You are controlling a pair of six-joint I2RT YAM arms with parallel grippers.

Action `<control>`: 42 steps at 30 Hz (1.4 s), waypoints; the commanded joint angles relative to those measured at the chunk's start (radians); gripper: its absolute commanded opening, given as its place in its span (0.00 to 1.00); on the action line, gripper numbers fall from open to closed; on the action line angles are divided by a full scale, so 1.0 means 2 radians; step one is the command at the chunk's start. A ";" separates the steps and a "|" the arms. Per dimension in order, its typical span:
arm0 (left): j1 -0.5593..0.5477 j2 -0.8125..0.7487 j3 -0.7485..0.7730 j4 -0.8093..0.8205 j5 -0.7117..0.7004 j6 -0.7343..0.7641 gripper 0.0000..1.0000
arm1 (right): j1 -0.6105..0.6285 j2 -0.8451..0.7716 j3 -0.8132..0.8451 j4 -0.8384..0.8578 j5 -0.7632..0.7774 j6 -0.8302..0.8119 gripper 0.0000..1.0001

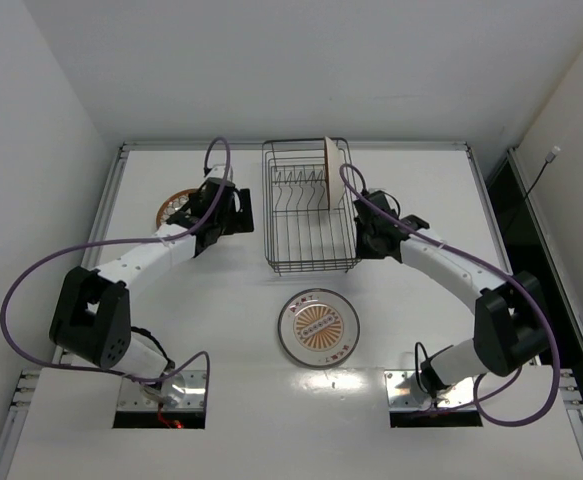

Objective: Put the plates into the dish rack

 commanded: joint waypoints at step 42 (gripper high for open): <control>0.002 0.037 0.044 -0.024 0.012 -0.003 0.91 | 0.025 -0.133 0.023 -0.007 -0.008 0.048 0.68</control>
